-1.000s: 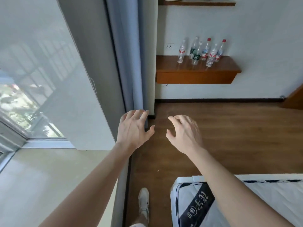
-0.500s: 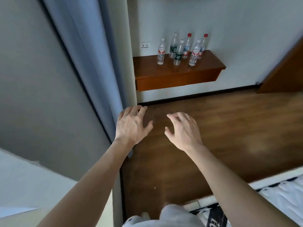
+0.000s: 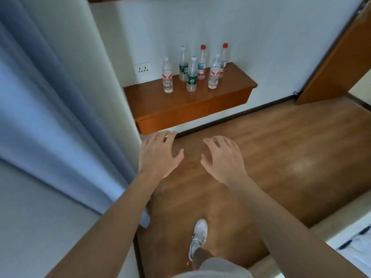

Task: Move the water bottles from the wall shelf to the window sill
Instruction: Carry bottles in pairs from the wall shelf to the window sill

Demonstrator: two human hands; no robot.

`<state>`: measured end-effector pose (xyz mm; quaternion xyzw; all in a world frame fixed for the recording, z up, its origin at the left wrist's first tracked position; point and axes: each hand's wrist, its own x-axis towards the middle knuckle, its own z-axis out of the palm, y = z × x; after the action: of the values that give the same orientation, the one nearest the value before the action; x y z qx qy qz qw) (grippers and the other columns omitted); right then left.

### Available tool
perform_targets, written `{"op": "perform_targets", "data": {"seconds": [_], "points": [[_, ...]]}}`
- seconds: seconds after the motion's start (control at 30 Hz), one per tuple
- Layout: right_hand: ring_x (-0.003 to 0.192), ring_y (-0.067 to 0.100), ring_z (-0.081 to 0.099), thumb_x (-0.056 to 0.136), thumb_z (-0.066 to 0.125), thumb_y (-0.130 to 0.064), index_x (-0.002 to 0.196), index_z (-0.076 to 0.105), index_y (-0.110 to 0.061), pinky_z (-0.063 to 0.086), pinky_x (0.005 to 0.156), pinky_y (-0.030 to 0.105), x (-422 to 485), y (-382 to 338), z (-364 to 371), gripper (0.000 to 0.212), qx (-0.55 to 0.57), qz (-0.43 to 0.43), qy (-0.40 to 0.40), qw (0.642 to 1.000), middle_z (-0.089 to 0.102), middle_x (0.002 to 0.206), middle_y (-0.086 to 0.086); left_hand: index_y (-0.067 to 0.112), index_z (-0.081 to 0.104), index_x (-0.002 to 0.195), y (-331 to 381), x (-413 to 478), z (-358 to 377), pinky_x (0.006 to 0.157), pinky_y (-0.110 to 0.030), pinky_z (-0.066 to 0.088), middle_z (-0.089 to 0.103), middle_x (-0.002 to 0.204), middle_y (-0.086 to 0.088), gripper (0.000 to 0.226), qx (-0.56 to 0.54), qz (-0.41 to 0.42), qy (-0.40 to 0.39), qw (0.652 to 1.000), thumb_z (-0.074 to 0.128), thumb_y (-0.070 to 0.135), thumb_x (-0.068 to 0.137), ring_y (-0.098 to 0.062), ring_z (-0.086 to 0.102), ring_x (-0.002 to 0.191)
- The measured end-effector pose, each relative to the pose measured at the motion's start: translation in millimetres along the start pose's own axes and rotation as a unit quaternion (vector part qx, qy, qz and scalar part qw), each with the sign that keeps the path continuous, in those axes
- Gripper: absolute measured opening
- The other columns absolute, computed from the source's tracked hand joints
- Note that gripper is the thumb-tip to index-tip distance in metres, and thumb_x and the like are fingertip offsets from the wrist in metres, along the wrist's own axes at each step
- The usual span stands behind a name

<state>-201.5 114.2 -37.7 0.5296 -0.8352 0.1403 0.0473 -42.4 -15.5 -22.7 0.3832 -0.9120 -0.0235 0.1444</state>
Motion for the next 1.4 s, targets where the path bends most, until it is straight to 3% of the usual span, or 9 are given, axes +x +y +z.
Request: {"op": "perform_targets", "data": {"seconds": [0.2,0.37,0.97,1.4], "points": [[0.135,0.018,0.046,0.091,0.057,-0.053,0.138,0.049,-0.031,0.034,0.113,0.038,112,57,9,0.053,-0.003,0.023,-0.004,1.0,0.054,0.141,-0.003,0.031,0.046,0.141,5,124,38,0.113,-0.046,0.037,0.053,0.143,0.005,0.06,-0.005,-0.012,-0.015,1.0,0.052,0.061,0.089,-0.019,0.046,0.134],[0.133,0.022,0.049,0.09,0.06,-0.051,0.138,0.051,-0.027,0.04,0.112,0.043,188,91,22,0.055,0.011,0.015,-0.007,1.0,0.057,0.139,0.001,0.029,0.047,0.139,5,193,57,0.111,-0.043,0.038,0.055,0.141,0.004,0.059,0.004,-0.026,-0.017,1.0,0.054,0.059,0.089,-0.019,0.048,0.132],[0.131,0.021,0.049,0.091,0.051,-0.05,0.139,0.048,-0.025,0.044,0.108,0.045,415,125,110,0.053,0.045,-0.019,-0.039,0.998,0.056,0.137,0.0,0.028,0.051,0.138,-86,382,136,0.107,-0.043,0.044,0.058,0.139,0.003,0.061,0.009,-0.089,-0.032,0.995,0.054,0.061,0.087,-0.019,0.052,0.129],[0.113,0.028,0.059,0.086,0.066,-0.043,0.132,0.054,-0.02,0.053,0.086,0.042,529,158,181,0.052,0.091,0.051,-0.056,0.993,0.059,0.128,0.007,0.028,0.048,0.139,-165,490,196,0.105,-0.042,0.045,0.056,0.141,0.003,0.068,-0.01,-0.174,-0.088,0.981,0.053,0.069,0.085,-0.02,0.051,0.131]]}}
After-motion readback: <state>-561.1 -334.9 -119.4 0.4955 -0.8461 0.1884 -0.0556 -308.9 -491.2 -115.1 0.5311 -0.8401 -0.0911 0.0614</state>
